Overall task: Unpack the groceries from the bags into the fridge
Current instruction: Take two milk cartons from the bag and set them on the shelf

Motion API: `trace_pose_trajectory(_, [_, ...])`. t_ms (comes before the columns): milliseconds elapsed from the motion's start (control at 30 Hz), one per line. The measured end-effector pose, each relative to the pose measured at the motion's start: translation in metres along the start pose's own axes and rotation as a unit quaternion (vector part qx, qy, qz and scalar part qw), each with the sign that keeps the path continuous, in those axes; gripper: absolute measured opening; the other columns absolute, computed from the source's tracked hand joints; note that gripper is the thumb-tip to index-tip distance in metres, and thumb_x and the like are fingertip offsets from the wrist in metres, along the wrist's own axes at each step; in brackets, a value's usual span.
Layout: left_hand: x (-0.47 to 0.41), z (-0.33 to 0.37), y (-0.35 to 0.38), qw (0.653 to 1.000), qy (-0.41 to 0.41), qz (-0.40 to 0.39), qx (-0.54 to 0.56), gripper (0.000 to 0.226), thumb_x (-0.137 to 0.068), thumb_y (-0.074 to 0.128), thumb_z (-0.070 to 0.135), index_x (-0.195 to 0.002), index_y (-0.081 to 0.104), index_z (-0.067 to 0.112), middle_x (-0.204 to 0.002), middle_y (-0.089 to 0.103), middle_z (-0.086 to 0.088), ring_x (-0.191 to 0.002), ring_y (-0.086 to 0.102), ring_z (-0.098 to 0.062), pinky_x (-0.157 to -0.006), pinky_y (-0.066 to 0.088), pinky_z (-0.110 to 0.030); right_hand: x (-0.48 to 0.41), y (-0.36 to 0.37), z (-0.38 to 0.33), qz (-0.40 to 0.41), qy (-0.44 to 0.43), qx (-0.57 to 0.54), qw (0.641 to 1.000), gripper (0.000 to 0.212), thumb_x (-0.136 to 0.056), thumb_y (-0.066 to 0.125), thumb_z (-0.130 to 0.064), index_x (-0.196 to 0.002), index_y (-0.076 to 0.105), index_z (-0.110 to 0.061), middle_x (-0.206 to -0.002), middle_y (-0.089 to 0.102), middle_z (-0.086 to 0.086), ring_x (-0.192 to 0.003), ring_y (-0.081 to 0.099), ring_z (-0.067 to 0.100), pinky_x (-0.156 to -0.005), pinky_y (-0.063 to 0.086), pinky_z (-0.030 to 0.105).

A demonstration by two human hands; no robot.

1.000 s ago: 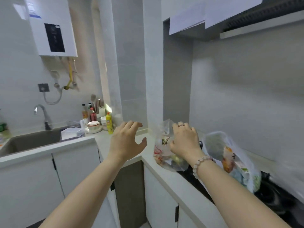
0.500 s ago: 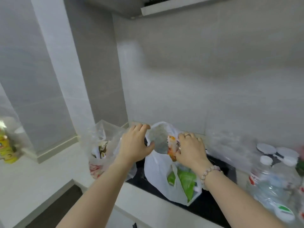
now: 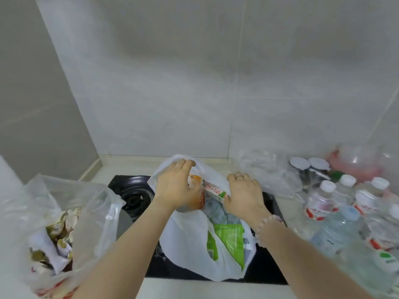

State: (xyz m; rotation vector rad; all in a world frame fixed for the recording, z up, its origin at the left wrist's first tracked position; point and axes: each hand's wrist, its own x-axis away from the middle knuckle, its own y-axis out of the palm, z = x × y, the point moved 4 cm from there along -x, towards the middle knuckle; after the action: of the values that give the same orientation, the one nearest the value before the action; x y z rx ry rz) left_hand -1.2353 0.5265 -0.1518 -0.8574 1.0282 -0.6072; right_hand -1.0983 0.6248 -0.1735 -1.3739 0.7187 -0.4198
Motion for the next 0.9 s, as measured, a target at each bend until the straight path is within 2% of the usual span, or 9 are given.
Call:
trace_pose_trajectory(200, [-0.003, 0.014, 0.049, 0.996, 0.045, -0.074, 0.023, 0.046, -0.085, 0.054, 0.036, -0.128, 0.047, 0.021, -0.122, 0.052, 0.007, -0.113, 0.048, -0.017, -0.073, 0.048, -0.032, 0.008, 0.022, 0.018, -0.04, 0.046, 0.011, 0.998, 0.048, -0.082, 0.06, -0.029, -0.124, 0.048, -0.009, -0.123, 0.052, 0.006, -0.117, 0.049, 0.026, -0.093, 0.041, 0.036])
trace_pose_trajectory(300, [-0.005, 0.021, 0.066, 0.991, 0.084, -0.108, 0.013, 0.041, -0.084, 0.054, 0.033, -0.122, 0.049, 0.018, -0.117, 0.052, 0.003, -0.107, 0.051, -0.018, -0.068, 0.038, -0.028, 0.01, 0.034, 0.026, -0.03, 0.053, 0.023, 0.998, 0.058, -0.027, 0.085, -0.031, -0.076, 0.068, -0.007, -0.073, 0.065, 0.008, -0.066, 0.066, 0.026, -0.051, 0.051, 0.036])
trace_pose_trajectory(400, [-0.012, 0.02, 0.079, 0.985, 0.095, -0.144, 0.0, 0.036, -0.084, 0.054, 0.03, -0.116, 0.05, 0.015, -0.112, 0.051, 0.0, -0.101, 0.052, -0.02, -0.065, 0.032, -0.026, 0.008, 0.057, 0.034, -0.052, 0.063, 0.002, 0.997, 0.061, -0.009, 0.085, -0.031, -0.063, 0.065, -0.011, -0.058, 0.059, 0.005, -0.051, 0.059, 0.021, -0.039, 0.045, 0.03])
trace_pose_trajectory(500, [-0.023, 0.019, 0.094, 0.977, 0.117, -0.174, -0.033, 0.035, -0.082, 0.055, 0.025, -0.114, 0.053, 0.012, -0.109, 0.053, -0.002, -0.101, 0.052, -0.022, -0.068, 0.035, -0.028, 0.009, 0.054, 0.03, -0.063, 0.036, 0.02, 0.997, 0.055, -0.024, 0.086, -0.035, -0.07, 0.065, -0.012, -0.067, 0.061, 0.005, -0.061, 0.059, 0.021, -0.047, 0.046, 0.031])
trace_pose_trajectory(567, [-0.027, 0.021, 0.103, 0.971, 0.135, -0.192, -0.036, 0.035, -0.079, 0.054, 0.022, -0.111, 0.057, 0.009, -0.105, 0.057, -0.006, -0.098, 0.054, -0.026, -0.072, 0.04, -0.031, 0.011, 0.059, 0.022, -0.119, 0.031, 0.003, 0.992, 0.043, -0.067, 0.073, -0.029, -0.102, 0.062, -0.007, -0.1, 0.061, 0.011, -0.094, 0.057, 0.027, -0.075, 0.047, 0.036])
trace_pose_trajectory(633, [-0.028, 0.026, 0.114, 0.961, 0.163, -0.218, -0.053, 0.035, -0.073, 0.056, 0.025, -0.104, 0.062, 0.01, -0.098, 0.061, -0.007, -0.092, 0.057, -0.027, -0.071, 0.04, -0.03, 0.011, 0.073, 0.015, -0.157, 0.019, -0.007, 0.987, 0.036, -0.087, 0.052, -0.016, -0.121, 0.051, -0.005, -0.121, 0.053, 0.013, -0.114, 0.048, 0.029, -0.092, 0.04, 0.037])
trace_pose_trajectory(700, [-0.029, 0.031, 0.126, 0.949, 0.199, -0.221, -0.107, 0.035, -0.068, 0.065, 0.031, -0.1, 0.064, 0.015, -0.097, 0.063, -0.003, -0.093, 0.06, -0.022, -0.078, 0.042, -0.028, 0.012, 0.083, 0.008, -0.21, 0.022, -0.059, 0.976, 0.031, -0.09, 0.046, -0.007, -0.119, 0.055, -0.002, -0.121, 0.055, 0.016, -0.113, 0.051, 0.031, -0.091, 0.043, 0.036])
trace_pose_trajectory(800, [-0.026, 0.029, 0.147, 0.924, 0.184, -0.298, -0.155, 0.052, -0.083, 0.054, 0.031, -0.132, 0.046, 0.016, -0.135, 0.048, -0.004, -0.127, 0.038, -0.022, -0.108, 0.023, -0.033, 0.006, 0.096, 0.005, -0.261, 0.054, -0.165, 0.95, 0.027, -0.09, 0.041, -0.002, -0.109, 0.06, 0.004, -0.115, 0.059, 0.021, -0.106, 0.057, 0.031, -0.078, 0.044, 0.031])
trace_pose_trajectory(900, [-0.032, 0.029, 0.154, 0.906, 0.172, -0.323, -0.213, 0.065, -0.084, 0.056, 0.025, -0.142, 0.028, 0.017, -0.145, 0.033, -0.003, -0.135, 0.027, -0.022, -0.113, 0.015, -0.035, -0.004, 0.096, 0.018, -0.242, 0.102, -0.223, 0.939, 0.03, -0.092, 0.042, -0.005, -0.117, 0.055, 0.005, -0.12, 0.056, 0.021, -0.108, 0.057, 0.03, -0.073, 0.041, 0.027])
